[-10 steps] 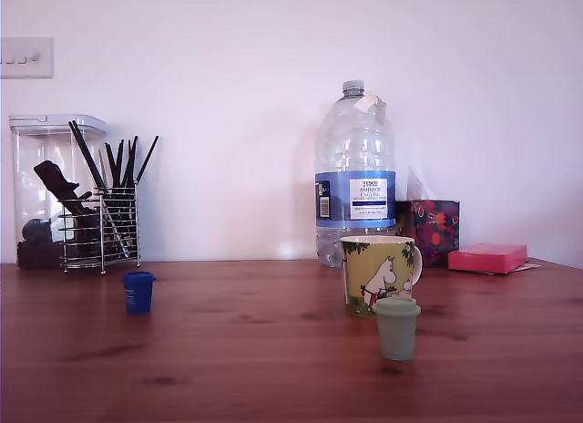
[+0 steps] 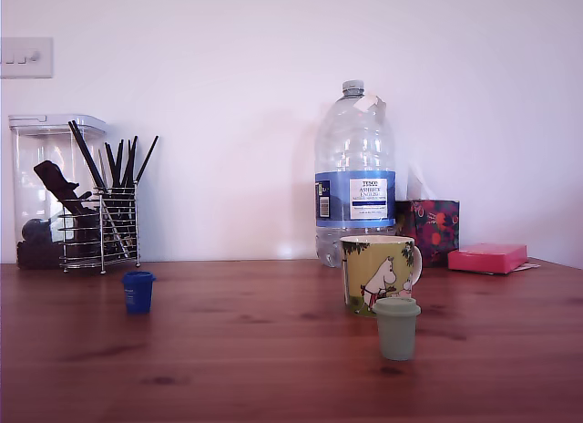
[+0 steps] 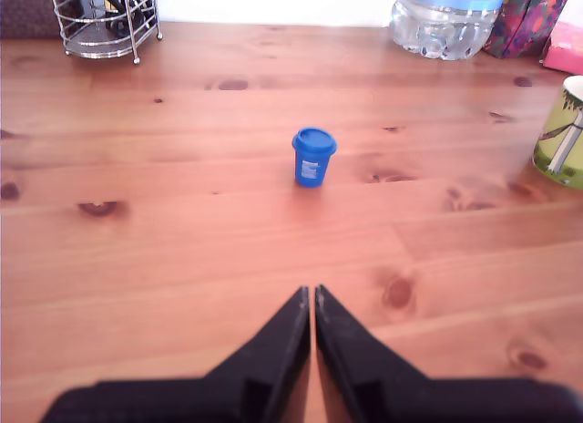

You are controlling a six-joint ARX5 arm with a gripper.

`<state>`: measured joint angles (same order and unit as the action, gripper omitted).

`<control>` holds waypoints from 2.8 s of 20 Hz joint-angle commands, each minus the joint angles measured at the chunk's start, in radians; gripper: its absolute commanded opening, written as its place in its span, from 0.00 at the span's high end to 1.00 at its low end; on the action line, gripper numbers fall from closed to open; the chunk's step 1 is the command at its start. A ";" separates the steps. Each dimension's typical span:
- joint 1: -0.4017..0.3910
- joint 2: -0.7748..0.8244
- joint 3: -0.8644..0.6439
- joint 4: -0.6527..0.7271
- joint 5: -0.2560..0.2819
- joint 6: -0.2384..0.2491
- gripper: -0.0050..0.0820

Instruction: Pick up the coffee capsules from the table one by one and drop them inside the nearest coffee cup

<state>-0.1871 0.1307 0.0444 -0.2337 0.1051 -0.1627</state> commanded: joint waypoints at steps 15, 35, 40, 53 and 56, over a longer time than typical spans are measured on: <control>0.003 0.351 -0.018 0.349 0.048 0.001 0.96; -0.003 1.197 0.037 1.197 0.125 0.171 0.05; -0.003 1.408 0.157 1.270 0.130 0.172 0.05; -0.005 1.958 0.525 1.427 0.187 0.173 0.05; -0.005 1.990 0.563 1.394 0.190 0.174 0.05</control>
<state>-0.1883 2.0972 0.6094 1.1618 0.2897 0.0063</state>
